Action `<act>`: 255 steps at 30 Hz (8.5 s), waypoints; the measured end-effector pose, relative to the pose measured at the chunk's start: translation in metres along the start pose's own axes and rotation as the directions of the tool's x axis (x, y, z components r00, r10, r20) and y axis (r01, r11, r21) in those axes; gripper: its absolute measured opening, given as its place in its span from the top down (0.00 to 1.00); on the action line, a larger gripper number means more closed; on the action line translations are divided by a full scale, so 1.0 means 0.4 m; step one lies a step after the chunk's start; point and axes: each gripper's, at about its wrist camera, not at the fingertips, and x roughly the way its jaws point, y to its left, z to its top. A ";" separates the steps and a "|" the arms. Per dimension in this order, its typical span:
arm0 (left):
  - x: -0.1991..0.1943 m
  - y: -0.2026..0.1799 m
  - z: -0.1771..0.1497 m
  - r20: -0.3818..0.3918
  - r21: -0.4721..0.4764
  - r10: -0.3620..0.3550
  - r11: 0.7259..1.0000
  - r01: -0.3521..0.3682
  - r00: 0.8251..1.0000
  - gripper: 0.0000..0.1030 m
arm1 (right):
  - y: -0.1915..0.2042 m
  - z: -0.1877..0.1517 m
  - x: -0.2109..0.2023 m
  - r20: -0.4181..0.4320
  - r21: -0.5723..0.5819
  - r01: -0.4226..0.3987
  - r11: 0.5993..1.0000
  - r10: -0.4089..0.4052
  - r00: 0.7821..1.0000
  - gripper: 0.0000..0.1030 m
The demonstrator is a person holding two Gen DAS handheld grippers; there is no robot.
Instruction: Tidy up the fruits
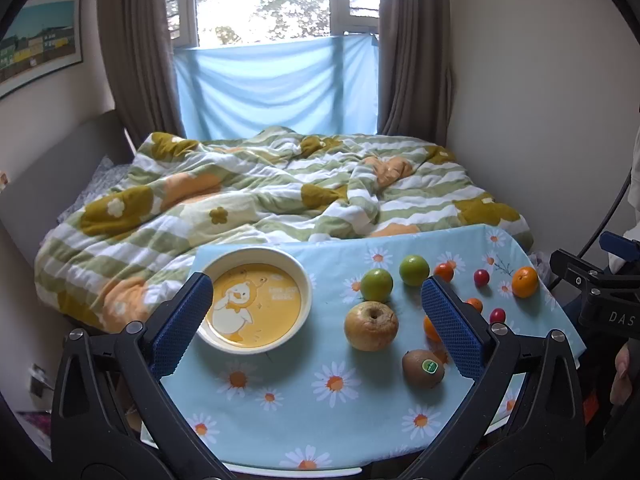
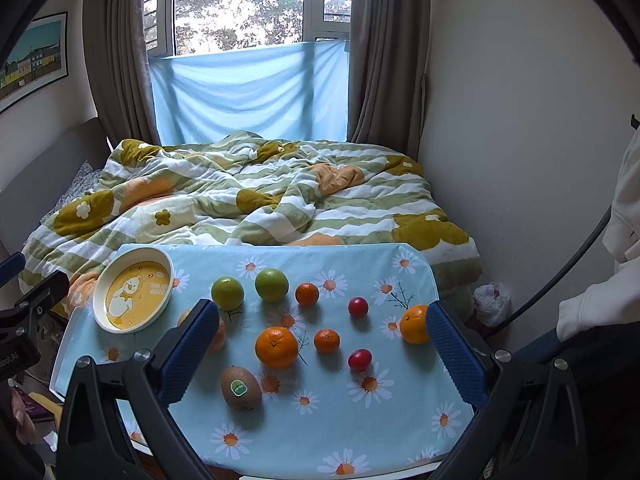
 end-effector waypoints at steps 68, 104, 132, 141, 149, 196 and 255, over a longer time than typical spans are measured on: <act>0.276 -0.143 -0.132 -0.217 0.012 -0.074 0.997 0.079 0.973 0.00 | -0.173 -0.142 0.208 -0.135 0.021 -0.020 1.000 0.022 0.991 0.00; 0.538 -0.175 -0.263 -0.390 -0.078 0.008 0.996 -0.041 0.921 0.21 | -0.155 -0.258 0.511 -0.375 -0.202 -0.248 0.948 0.159 0.913 0.37; 0.363 -0.100 -0.176 -0.267 -0.208 0.030 0.974 -0.088 0.963 0.21 | -0.102 -0.137 0.423 -0.305 -0.238 -0.332 0.913 0.254 0.918 0.69; 0.345 0.033 -0.121 -0.228 -0.230 0.022 0.970 -0.075 0.973 0.21 | 0.042 -0.046 0.384 -0.260 -0.236 -0.369 0.899 0.307 0.915 0.69; 0.404 0.177 -0.065 -0.232 -0.177 0.001 0.983 -0.044 0.973 0.21 | 0.212 -0.010 0.395 -0.270 -0.217 -0.374 0.902 0.313 0.911 0.69; 0.607 0.384 -0.090 -0.371 0.029 -0.030 0.999 0.044 0.928 0.00 | 0.517 0.100 0.531 -0.282 -0.215 -0.356 0.909 0.292 0.914 0.69; 0.304 0.352 -0.029 -0.293 -0.012 -0.060 0.998 0.059 0.954 0.00 | 0.422 0.104 0.303 -0.274 -0.190 -0.355 0.915 0.298 0.915 0.00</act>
